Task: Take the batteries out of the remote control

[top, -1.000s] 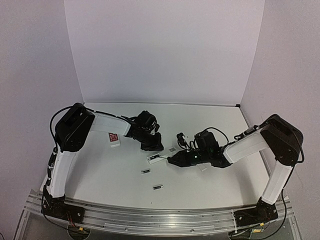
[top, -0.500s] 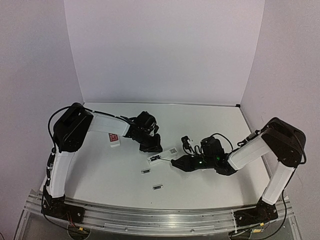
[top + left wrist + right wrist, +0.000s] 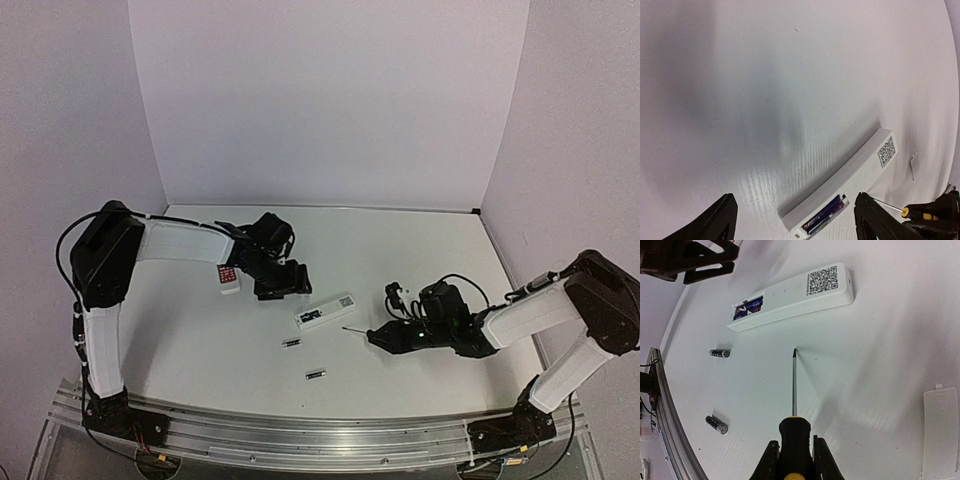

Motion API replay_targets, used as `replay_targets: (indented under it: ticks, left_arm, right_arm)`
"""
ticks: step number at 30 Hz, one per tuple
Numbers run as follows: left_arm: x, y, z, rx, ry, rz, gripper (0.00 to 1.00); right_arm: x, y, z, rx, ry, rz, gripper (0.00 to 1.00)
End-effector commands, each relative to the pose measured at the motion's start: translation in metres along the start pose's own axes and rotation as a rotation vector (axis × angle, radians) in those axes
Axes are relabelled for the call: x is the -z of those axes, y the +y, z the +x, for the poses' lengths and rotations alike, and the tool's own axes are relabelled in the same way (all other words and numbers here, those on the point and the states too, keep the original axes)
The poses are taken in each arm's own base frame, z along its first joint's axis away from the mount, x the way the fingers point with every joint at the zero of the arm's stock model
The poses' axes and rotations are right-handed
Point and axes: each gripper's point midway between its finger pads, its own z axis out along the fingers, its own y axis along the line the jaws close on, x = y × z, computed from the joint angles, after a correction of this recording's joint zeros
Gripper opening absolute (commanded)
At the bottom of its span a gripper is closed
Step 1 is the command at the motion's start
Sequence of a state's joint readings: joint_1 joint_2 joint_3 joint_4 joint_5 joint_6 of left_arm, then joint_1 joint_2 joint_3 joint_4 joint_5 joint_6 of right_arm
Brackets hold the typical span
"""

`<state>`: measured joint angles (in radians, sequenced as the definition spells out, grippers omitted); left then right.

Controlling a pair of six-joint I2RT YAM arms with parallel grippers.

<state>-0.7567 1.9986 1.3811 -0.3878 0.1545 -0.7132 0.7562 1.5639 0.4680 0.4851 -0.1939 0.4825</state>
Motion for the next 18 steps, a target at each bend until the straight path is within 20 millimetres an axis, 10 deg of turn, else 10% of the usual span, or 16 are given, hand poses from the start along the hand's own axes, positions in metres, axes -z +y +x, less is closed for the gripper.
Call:
replay_targets:
  ticks: [1,7,12,18]
  left_arm:
    - [0.072,0.018,-0.044,0.039,-0.232,-0.067,0.97]
    - [0.124,0.111,-0.054,0.174,-0.411,-0.225,1.0]
    - [0.172,0.193,-0.052,0.287,-0.634,-0.37,1.0]
    - [0.22,0.242,-0.07,0.232,-0.914,-0.51,1.0]
  right_arm:
    - [-0.003,-0.015,0.016,-0.029,0.076,0.067,0.25]
    - [0.008,-0.026,0.008,-0.078,0.034,0.161,0.78]
    - [0.06,-0.052,-0.009,-0.064,-0.012,0.417,0.83]
    - [0.133,-0.103,-0.04,-0.067,-0.135,0.656,0.9]
